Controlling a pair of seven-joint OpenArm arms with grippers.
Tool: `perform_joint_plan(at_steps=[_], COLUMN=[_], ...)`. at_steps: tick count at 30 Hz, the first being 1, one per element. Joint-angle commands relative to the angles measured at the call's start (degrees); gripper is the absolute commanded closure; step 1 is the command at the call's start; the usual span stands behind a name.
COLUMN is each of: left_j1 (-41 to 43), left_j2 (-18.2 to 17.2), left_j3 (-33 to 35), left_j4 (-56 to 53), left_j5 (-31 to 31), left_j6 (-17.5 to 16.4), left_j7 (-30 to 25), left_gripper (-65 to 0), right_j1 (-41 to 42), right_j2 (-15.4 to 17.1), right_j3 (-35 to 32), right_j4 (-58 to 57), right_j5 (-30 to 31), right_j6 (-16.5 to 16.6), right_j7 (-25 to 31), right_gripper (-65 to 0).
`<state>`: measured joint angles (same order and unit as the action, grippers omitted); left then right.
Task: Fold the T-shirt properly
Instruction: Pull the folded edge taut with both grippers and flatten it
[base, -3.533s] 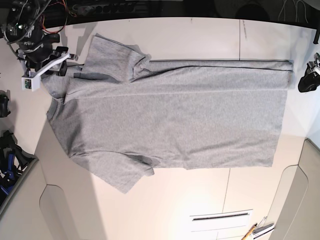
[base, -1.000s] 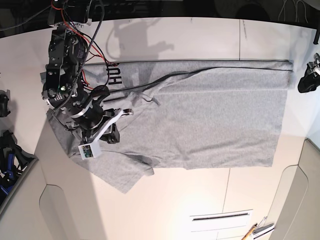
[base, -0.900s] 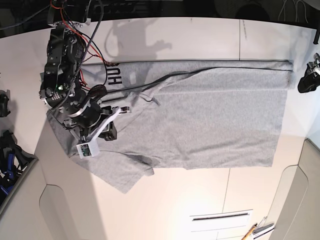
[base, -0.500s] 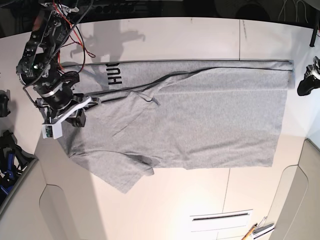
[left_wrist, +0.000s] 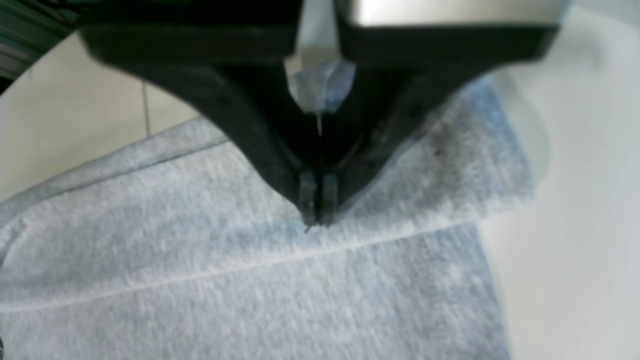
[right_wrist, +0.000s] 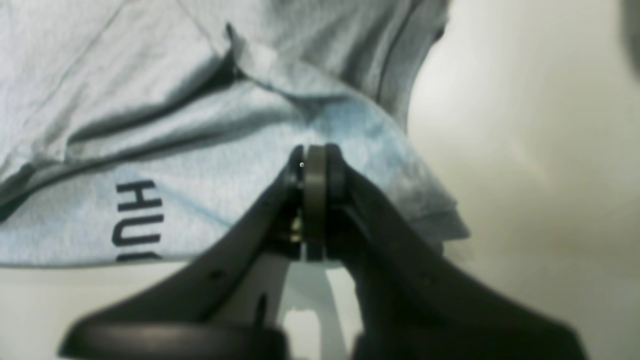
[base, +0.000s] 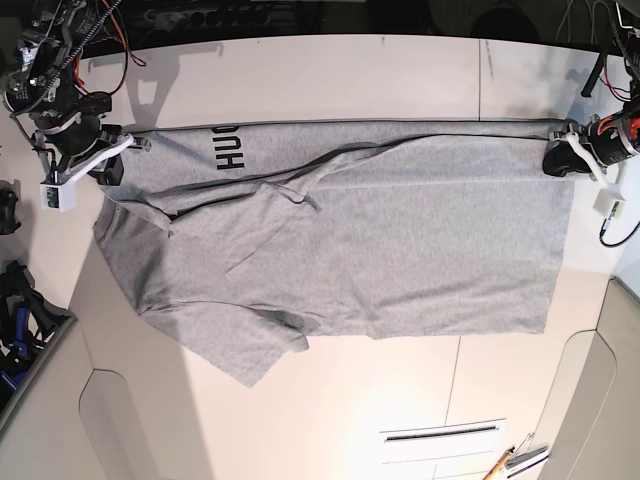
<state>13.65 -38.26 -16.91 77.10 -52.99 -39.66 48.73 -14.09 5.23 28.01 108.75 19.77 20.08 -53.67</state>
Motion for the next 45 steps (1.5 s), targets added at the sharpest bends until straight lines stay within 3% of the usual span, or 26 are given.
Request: perform_joint_plan(at_steps=[1, 8, 17, 21, 26, 38, 45], left_j1=[-0.4, -0.4, 0.0, 2.1, 7.0, 15.8, 20.1], left_j2=[-1.4, -1.4, -1.4, -1.4, -1.4, -1.4, -0.9], left_j3=[-0.7, -0.7, -0.7, -0.7, -0.7, -0.7, -2.2], left_j4=[1.1, 1.2, 1.1, 1.2, 1.2, 1.2, 1.2], left_j5=[-0.2, 3.5, 5.8, 5.4, 5.4, 4.1, 3.9], left_j6=[-0.3, -0.3, 0.0, 0.0, 0.9, 1.7, 1.7], left_j7=[-1.1, -1.1, -0.5, -0.1, -0.1, 0.0, 0.4], left_gripper=[0.0, 0.0, 0.0, 0.0, 0.0, 0.0, 0.0], right_j1=[0.3, 1.2, 1.1, 0.2, -3.8, -13.6, -15.2], right_j2=[0.6, 0.8, 6.0, 7.1, 7.3, 7.3, 7.3], right_j3=[0.2, 0.1, 0.1, 0.1, 0.1, 0.1, 0.2], right_j4=[1.0, -4.7, -14.8, -14.3, -12.6, -3.8, -2.8], right_j5=[1.3, -0.6, -2.0, 2.5, 3.8, 3.8, 3.1], right_j6=[1.4, 1.8, 1.8, 1.9, 3.3, 3.3, 3.3], right_j7=[1.5, 4.2, 1.5, -3.3, -3.5, -5.4, -6.6], right_gripper=[0.0, 0.0, 0.0, 0.0, 0.0, 0.0, 0.0])
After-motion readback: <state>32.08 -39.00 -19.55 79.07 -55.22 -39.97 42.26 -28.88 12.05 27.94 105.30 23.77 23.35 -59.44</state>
